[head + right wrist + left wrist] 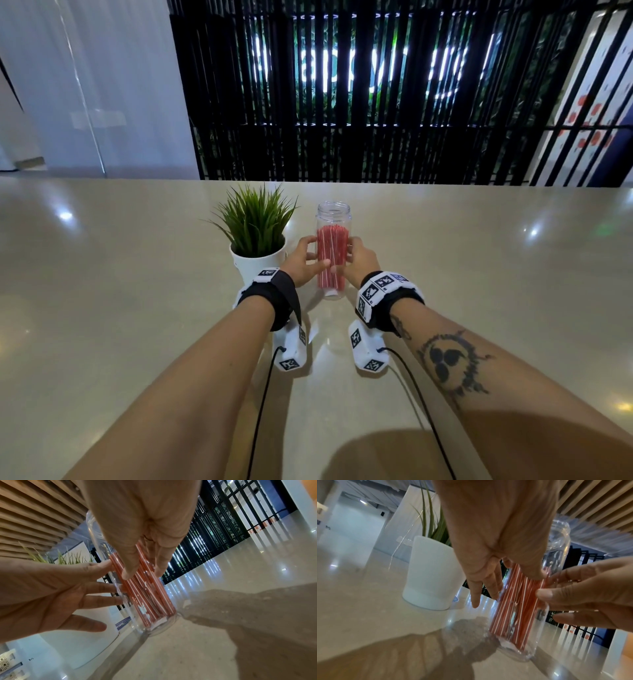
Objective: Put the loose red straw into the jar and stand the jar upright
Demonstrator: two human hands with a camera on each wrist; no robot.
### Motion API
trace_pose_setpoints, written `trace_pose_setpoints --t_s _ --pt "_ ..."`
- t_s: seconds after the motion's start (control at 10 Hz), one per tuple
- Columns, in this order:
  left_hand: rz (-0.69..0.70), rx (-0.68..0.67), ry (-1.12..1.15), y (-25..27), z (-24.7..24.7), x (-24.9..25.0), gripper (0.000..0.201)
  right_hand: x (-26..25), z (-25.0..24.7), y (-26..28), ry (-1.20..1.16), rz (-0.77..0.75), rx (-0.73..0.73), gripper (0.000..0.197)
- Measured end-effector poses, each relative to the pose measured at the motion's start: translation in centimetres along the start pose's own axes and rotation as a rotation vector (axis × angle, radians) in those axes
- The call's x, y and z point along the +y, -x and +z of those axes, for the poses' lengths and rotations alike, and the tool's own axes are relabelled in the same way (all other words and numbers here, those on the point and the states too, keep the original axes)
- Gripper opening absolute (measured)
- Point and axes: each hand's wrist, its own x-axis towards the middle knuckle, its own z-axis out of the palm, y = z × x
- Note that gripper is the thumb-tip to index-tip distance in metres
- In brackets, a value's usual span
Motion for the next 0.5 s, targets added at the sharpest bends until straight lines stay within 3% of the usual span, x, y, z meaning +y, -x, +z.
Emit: trace_pose_setpoints --t_s 0.2,0.3,0.4,0.5 --pt "-0.022 0.035 0.077 -0.1 1.0 -0.5 0.057 0.2 -0.1 0.2 -0.018 0.004 0.000 0.061" --pt "-0.029 0.001 0.063 0.1 1.1 -0.4 0.066 -0.1 0.0 0.8 -0.017 0.028 -0.008 0.058" --pt "-0.054 -0.066 -0.066 0.2 0.9 -0.3 0.090 -0.4 -0.5 1.3 0.024 0.027 -0.052 0.057" --pt "-0.095 -0.066 -0.141 0.2 0.3 0.0 0.094 -0.9 -1.8 1.7 0.068 0.011 -0.046 0.062"
